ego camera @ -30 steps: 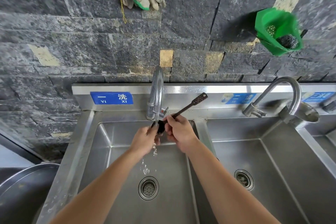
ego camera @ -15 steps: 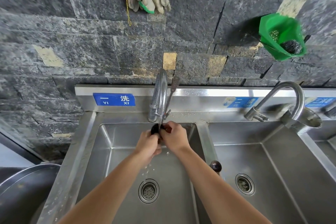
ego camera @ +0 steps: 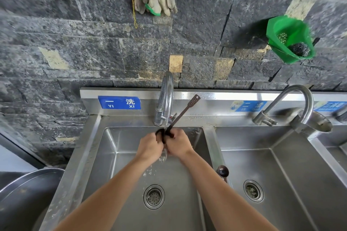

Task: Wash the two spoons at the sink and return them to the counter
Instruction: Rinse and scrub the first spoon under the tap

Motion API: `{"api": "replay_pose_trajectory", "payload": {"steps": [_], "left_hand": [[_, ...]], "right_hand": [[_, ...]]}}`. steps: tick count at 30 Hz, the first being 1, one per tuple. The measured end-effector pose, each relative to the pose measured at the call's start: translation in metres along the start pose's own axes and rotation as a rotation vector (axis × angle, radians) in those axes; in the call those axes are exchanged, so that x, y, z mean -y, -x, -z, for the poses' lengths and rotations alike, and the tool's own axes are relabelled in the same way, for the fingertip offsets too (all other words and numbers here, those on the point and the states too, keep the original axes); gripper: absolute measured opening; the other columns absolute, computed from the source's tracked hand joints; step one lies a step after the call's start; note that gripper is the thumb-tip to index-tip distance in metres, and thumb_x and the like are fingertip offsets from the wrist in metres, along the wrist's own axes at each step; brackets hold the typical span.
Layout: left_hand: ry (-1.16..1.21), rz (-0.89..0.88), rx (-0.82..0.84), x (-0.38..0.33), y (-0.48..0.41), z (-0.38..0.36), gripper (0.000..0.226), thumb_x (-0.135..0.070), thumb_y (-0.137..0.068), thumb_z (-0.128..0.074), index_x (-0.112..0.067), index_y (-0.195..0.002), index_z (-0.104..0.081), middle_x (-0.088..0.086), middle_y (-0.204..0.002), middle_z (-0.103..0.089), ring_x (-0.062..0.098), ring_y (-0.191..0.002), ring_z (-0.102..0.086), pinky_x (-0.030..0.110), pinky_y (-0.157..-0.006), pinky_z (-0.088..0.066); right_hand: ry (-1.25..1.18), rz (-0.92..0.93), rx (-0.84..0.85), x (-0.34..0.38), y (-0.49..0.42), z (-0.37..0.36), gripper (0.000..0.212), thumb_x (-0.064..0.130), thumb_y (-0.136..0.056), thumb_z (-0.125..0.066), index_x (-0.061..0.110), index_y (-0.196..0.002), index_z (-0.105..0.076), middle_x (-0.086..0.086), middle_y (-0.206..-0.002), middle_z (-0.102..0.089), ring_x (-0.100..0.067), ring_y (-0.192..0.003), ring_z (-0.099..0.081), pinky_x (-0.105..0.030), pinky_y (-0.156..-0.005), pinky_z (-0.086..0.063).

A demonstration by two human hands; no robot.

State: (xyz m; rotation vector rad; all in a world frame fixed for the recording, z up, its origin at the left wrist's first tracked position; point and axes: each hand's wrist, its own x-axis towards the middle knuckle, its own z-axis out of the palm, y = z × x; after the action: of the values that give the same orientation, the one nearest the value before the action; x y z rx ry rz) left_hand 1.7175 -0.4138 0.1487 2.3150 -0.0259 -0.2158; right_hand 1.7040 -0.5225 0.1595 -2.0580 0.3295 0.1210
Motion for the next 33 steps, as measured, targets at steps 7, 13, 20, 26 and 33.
{"api": "replay_pose_trajectory", "payload": {"steps": [7, 13, 20, 26, 33], "left_hand": [[0.771, 0.495, 0.169, -0.02, 0.002, -0.009, 0.042, -0.03, -0.101, -0.043, -0.01, -0.065, -0.05, -0.001, -0.035, -0.042, 0.012, -0.027, -0.033, 0.016, -0.035, -0.023], [0.347, 0.145, -0.078, -0.01, 0.001, -0.021, 0.05, -0.04, -0.103, -0.034, -0.008, -0.072, -0.057, 0.031, -0.078, -0.067, 0.047, -0.079, -0.066, 0.043, -0.063, -0.048], [0.152, 0.089, -0.048, -0.009, -0.001, -0.015, 0.045, -0.031, -0.102, -0.034, -0.004, -0.082, -0.065, 0.031, -0.095, -0.069, 0.044, -0.091, -0.064, 0.039, -0.068, -0.042], [0.237, 0.205, 0.115, -0.011, -0.004, -0.009, 0.032, -0.024, -0.1, -0.035, -0.009, -0.088, -0.061, 0.01, -0.065, -0.064, 0.028, -0.057, -0.062, 0.03, -0.054, -0.046], [0.387, 0.385, 0.047, -0.02, -0.003, -0.016, 0.066, -0.05, -0.101, -0.03, -0.002, -0.062, -0.056, 0.009, -0.038, -0.048, 0.02, -0.027, -0.045, 0.015, -0.031, -0.029]], "right_hand": [[-0.084, -0.071, -0.261, 0.0, 0.001, -0.002, 0.037, 0.04, -0.085, -0.068, 0.015, -0.059, -0.067, 0.008, -0.049, -0.062, 0.003, -0.044, -0.054, -0.01, -0.046, -0.037], [-0.011, -0.025, -0.22, 0.005, 0.0, -0.001, 0.02, 0.011, -0.086, -0.056, 0.015, -0.067, -0.061, -0.003, -0.065, -0.062, -0.021, -0.066, -0.055, -0.018, -0.057, -0.037], [-0.016, -0.075, -0.079, 0.0, -0.003, -0.003, 0.032, 0.028, -0.097, -0.048, 0.016, -0.071, -0.061, -0.003, -0.07, -0.061, -0.024, -0.067, -0.054, -0.02, -0.061, -0.04], [-0.036, -0.059, -0.025, 0.0, -0.006, -0.001, 0.018, 0.012, -0.09, -0.051, 0.013, -0.1, -0.066, -0.009, -0.084, -0.067, -0.024, -0.072, -0.059, -0.028, -0.065, -0.046], [-0.003, -0.182, -0.116, 0.009, -0.007, -0.002, 0.034, 0.034, -0.097, -0.05, 0.006, -0.092, -0.069, -0.01, -0.081, -0.066, -0.024, -0.072, -0.056, -0.023, -0.063, -0.038]]}}
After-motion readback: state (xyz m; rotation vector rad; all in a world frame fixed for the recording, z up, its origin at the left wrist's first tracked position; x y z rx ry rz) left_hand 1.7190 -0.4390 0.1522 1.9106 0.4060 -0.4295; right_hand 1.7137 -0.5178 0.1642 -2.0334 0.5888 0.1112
